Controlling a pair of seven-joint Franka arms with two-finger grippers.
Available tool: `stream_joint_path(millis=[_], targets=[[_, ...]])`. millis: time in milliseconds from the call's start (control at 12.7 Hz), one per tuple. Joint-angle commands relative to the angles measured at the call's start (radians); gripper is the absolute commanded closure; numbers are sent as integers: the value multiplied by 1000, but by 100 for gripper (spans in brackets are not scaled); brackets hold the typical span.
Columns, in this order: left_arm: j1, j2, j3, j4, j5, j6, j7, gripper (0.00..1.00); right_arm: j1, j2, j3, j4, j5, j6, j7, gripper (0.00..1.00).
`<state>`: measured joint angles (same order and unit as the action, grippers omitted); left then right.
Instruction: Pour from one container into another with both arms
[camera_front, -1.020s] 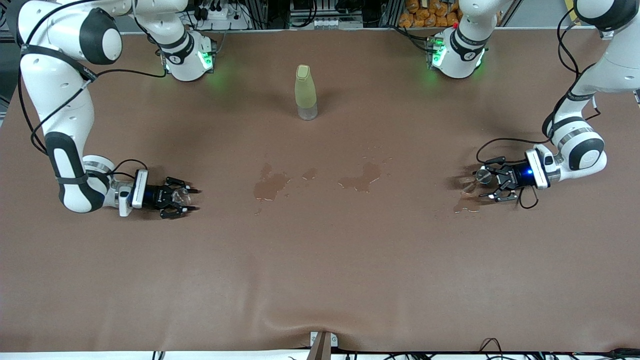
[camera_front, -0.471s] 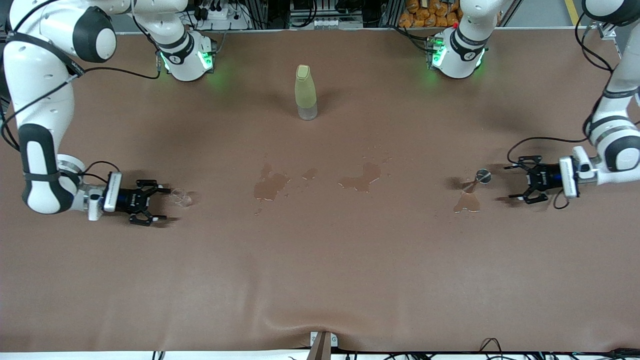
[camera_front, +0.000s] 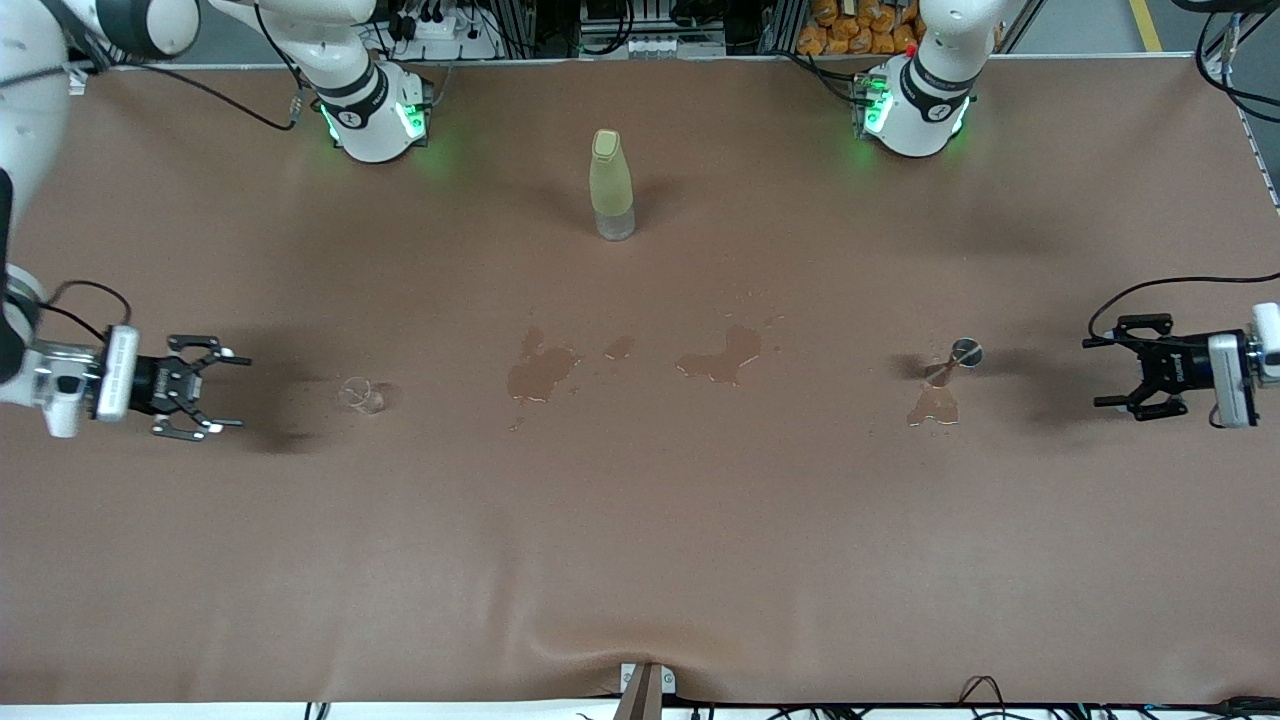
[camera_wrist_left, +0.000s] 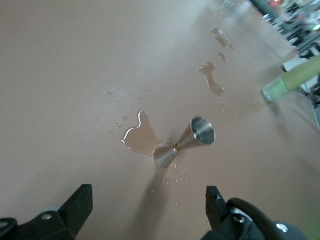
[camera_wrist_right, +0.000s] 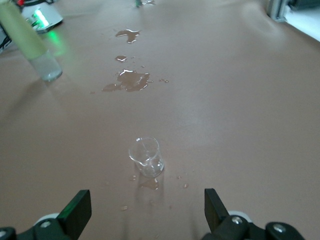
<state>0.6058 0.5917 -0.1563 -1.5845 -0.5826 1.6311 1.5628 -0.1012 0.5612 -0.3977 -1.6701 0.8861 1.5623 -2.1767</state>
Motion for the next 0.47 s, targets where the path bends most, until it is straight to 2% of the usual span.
stream_joint_path(millis=[0, 157, 392], targets=[[-44, -73, -21, 61, 90, -46, -299, 0, 52, -131, -35, -33, -111, 1, 249, 0], [-60, -95, -67, 127, 148, -91, -487, 0, 92, -211, -52, -36, -183, -8, 458, 0], [-90, -147, -133, 164, 213, -117, -735, 0, 142, -320, -52, -31, -289, -10, 769, 0]])
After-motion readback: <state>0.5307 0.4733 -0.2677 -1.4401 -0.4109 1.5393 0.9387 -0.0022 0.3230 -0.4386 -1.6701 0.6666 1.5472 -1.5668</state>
